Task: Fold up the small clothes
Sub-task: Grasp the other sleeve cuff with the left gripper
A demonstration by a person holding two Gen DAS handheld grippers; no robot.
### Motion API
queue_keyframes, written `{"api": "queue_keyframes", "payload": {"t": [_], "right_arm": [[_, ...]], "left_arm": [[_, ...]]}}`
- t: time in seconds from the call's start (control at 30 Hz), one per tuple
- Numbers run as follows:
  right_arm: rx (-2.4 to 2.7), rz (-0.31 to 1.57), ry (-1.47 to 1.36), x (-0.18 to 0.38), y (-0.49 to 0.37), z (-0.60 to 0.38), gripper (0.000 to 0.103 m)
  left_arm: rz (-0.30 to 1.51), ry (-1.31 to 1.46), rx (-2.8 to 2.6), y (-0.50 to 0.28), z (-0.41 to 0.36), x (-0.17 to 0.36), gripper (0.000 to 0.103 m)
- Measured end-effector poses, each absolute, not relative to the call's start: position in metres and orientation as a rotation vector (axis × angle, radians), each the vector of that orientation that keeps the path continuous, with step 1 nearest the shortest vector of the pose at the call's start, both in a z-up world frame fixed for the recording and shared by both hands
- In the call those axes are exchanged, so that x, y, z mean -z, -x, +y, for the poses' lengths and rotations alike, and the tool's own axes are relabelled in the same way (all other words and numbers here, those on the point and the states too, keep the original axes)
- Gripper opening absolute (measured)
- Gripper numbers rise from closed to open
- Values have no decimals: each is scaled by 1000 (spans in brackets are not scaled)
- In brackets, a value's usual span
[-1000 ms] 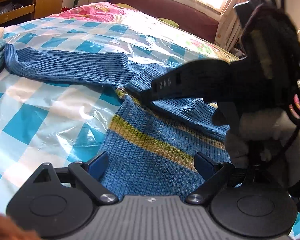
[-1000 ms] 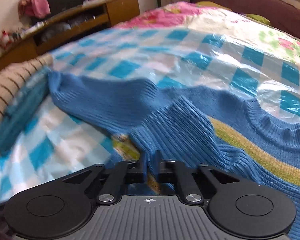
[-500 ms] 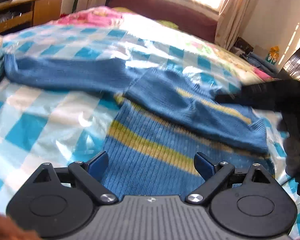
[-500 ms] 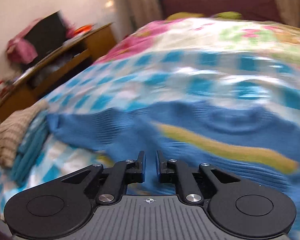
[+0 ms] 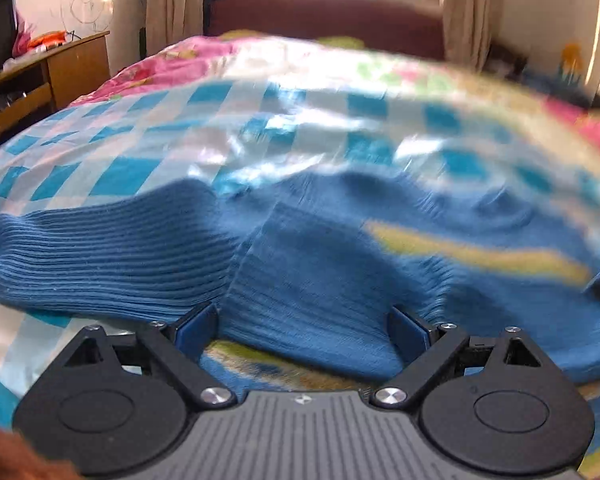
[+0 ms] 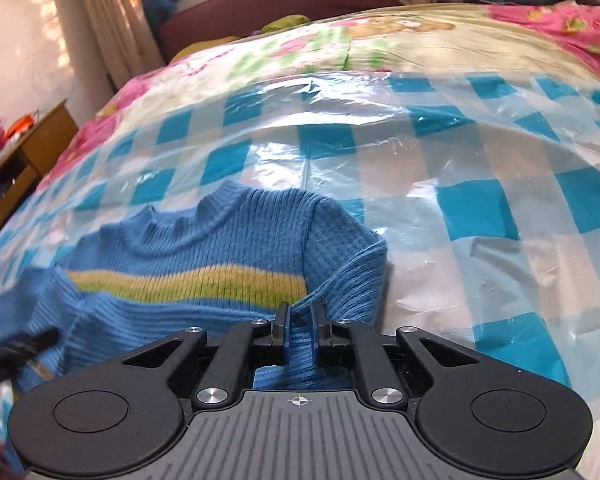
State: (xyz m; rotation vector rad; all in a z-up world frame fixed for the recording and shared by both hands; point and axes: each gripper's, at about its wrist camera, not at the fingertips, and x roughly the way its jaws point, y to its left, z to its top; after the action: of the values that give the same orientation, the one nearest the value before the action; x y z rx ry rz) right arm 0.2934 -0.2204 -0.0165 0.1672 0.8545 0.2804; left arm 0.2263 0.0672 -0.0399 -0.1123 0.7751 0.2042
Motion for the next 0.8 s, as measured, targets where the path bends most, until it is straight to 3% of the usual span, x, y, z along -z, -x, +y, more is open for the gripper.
{"api": "queue_keyframes", "payload": {"t": [0.2, 0.4, 0.8], "right_arm": [[-289, 816, -136, 4, -280, -210, 15], [-378, 795, -142, -7, -253, -193, 15], [-430, 825, -166, -2, -230, -179, 15]], "left_arm": [[755, 116, -218, -206, 70, 38, 96], [774, 136, -240, -204, 72, 46, 103], [796, 181, -175, -205, 84, 47, 103]]}}
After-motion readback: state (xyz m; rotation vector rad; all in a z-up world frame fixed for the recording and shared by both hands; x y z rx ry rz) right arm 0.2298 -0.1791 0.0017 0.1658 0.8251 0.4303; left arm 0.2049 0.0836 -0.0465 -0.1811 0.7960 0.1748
